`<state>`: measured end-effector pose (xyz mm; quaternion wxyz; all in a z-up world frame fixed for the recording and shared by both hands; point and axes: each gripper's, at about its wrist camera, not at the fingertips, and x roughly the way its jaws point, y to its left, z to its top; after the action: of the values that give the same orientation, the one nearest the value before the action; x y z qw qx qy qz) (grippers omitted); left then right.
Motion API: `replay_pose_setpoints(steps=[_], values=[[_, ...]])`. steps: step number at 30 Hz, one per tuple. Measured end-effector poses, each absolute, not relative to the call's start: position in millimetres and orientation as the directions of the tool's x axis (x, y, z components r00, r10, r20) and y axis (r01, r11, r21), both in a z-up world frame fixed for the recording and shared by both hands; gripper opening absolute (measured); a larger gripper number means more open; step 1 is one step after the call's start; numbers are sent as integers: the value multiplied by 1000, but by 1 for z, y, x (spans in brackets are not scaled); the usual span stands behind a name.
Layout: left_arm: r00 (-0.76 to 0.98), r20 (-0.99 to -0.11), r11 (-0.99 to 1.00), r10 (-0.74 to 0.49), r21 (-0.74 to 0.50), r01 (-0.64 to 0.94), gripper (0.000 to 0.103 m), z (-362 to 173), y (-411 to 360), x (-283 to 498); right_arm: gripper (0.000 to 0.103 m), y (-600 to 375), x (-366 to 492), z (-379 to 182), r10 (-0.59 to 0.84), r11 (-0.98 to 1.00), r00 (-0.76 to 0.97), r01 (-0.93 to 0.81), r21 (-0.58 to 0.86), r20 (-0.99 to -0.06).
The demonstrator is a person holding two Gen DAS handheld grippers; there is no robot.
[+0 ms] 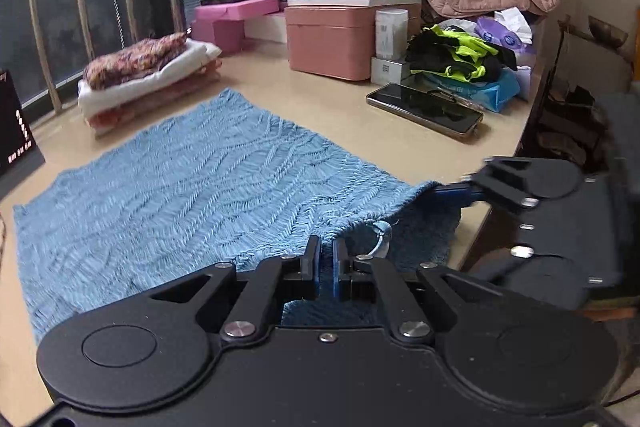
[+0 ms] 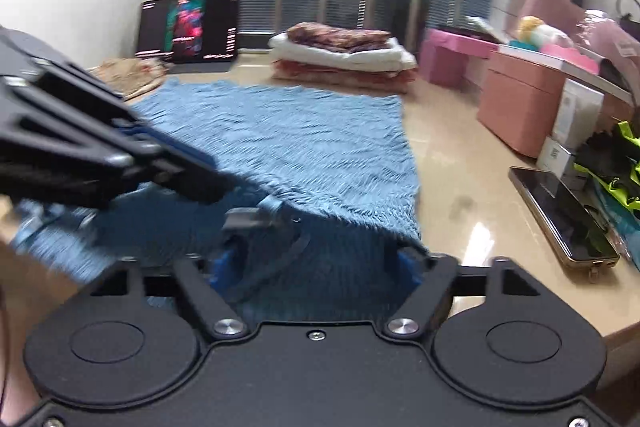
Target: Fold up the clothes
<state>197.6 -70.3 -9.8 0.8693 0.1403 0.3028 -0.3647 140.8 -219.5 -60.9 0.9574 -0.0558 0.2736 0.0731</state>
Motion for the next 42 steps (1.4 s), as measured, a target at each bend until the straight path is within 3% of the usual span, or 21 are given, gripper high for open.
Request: replay_pose_setpoints(steps=[4, 7, 9, 12, 13, 15, 17, 18, 19, 23, 24, 26, 29, 35, 42], values=[[547, -628, 700, -553, 7, 714, 6, -14, -68, 197, 83, -230, 121, -50, 183, 964, 809, -258, -58, -558], [546, -639, 688, -541, 37, 725, 6, -20, -70, 192, 81, -243, 103, -40, 324, 927, 753, -372, 34, -573], [550, -661, 669, -510, 97, 737, 6, -27, -76, 185, 76, -251, 88, -32, 355, 923, 781, -380, 61, -513], [567, -674, 654, -473, 163, 739, 9, -34, -84, 175, 72, -258, 82, -26, 272, 955, 858, -295, 17, -437], [573, -667, 658, -475, 162, 735, 12, -33, -84, 173, 68, -262, 88, -26, 255, 964, 860, -265, 41, -442], [598, -634, 697, -491, 125, 706, 30, -24, -71, 170, 56, -272, 103, -26, 260, 965, 848, -225, 130, -461], [641, -587, 746, -495, 91, 660, 66, -13, -55, 167, 31, -285, 119, -27, 293, 951, 834, -203, 233, -467], [680, -557, 777, -477, 94, 623, 68, -7, -44, 163, 26, -288, 125, -27, 307, 944, 833, -203, 262, -460], [713, -537, 805, -451, 100, 585, 68, -3, -34, 160, 21, -290, 130, -27, 316, 939, 834, -204, 278, -453], [782, -517, 881, -349, 104, 462, 65, -2, -3, 156, 22, -284, 152, -33, 289, 951, 833, -191, 245, -472], [785, -525, 892, -328, 100, 440, 62, -5, 3, 157, 22, -282, 159, -36, 273, 957, 827, -183, 224, -491], [790, -542, 914, -287, 93, 396, 44, -11, 14, 158, 24, -280, 170, -45, 239, 968, 814, -157, 196, -529], [792, -567, 941, -226, 84, 328, 36, -21, 31, 161, 20, -283, 173, -59, 217, 971, 807, -123, 203, -549], [781, -616, 980, -103, 72, 186, 36, -41, 65, 165, 20, -288, 167, -68, 183, 980, 829, -108, 169, -528], [794, -601, 987, -91, 51, 152, 38, -42, 71, 164, 20, -285, 166, -66, 157, 987, 823, -109, 120, -546]])
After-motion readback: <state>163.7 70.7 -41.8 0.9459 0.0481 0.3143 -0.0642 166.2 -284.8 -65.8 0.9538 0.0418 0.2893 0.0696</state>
